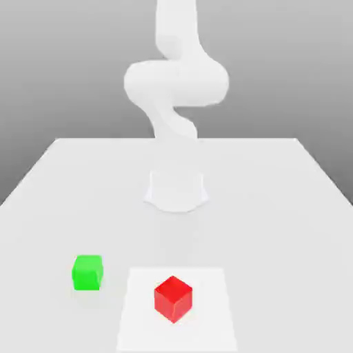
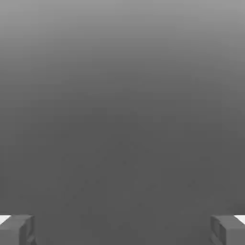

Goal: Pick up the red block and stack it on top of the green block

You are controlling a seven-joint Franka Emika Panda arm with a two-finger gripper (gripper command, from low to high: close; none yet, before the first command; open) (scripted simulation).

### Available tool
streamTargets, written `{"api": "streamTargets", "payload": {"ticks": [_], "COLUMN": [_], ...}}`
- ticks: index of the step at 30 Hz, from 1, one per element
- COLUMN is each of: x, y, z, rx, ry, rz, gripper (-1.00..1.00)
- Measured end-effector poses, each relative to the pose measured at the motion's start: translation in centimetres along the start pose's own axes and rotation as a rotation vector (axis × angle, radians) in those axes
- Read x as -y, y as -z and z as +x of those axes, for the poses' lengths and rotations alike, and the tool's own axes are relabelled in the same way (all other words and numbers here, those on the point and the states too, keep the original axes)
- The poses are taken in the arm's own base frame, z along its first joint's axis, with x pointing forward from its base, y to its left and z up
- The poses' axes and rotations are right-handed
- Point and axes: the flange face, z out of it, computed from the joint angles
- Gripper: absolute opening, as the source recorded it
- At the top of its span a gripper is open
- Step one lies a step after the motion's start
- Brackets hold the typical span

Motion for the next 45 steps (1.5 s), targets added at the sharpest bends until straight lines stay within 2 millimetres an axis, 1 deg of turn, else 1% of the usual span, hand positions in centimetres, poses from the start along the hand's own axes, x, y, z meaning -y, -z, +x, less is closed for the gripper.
{"api": "streamTargets", "payload": {"ticks": [3, 6, 10, 13, 17, 20, 21, 26, 27, 32, 33, 34, 36, 39, 40, 41, 42, 43, 44, 45], "x": [-1.2, -3.1, -6.8, -10.2, -15.3, -19.5, -20.5, -23.6, -24.2, -24.1, -24.4, -24.2, -23.4, -21.9, -21.7, -23.6, -25.2, -27.4, -29.6, -31.5], "y": [-7.3, -13.8, -21.5, -26.6, -32.0, -35.1, -35.9, -40.0, -40.7, -40.7, -41.0, -40.8, -39.7, -37.3, -36.5, -35.6, -34.7, -33.6, -32.3, -31.1], "z": [-1.0, -2.6, -5.4, -8.1, -12.3, -15.9, -16.8, -19.6, -20.0, -20.0, -20.2, -20.1, -19.4, -18.1, -17.5, -15.1, -13.4, -11.5, -9.7, -8.5], "rx": [0.056, 0.104, 0.161, 0.197, 0.240, 0.266, 0.270, 0.275, 0.275, 0.274, 0.274, 0.275, 0.274, 0.274, 0.272, 0.252, 0.240, 0.224, 0.208, 0.200], "ry": [-0.092, -0.181, -0.298, -0.385, -0.501, -0.587, -0.604, -0.621, -0.621, -0.621, -0.621, -0.621, -0.621, -0.621, -0.625, -0.670, -0.696, -0.736, -0.777, -0.805], "rz": [-0.091, -0.181, -0.304, -0.399, -0.530, -0.632, -0.653, -0.674, -0.674, -0.672, -0.673, -0.673, -0.673, -0.674, -0.675, -0.685, -0.692, -0.700, -0.708, -0.712], "gripper": [0.00, 0.00, 0.00, 0.00, 0.00, 0.00, 0.00, 0.00, -1.00, -1.00, -1.00, -1.00, -1.00, -1.00, -1.00, -1.00, -1.00, -1.00, -1.00, -1.00]}}
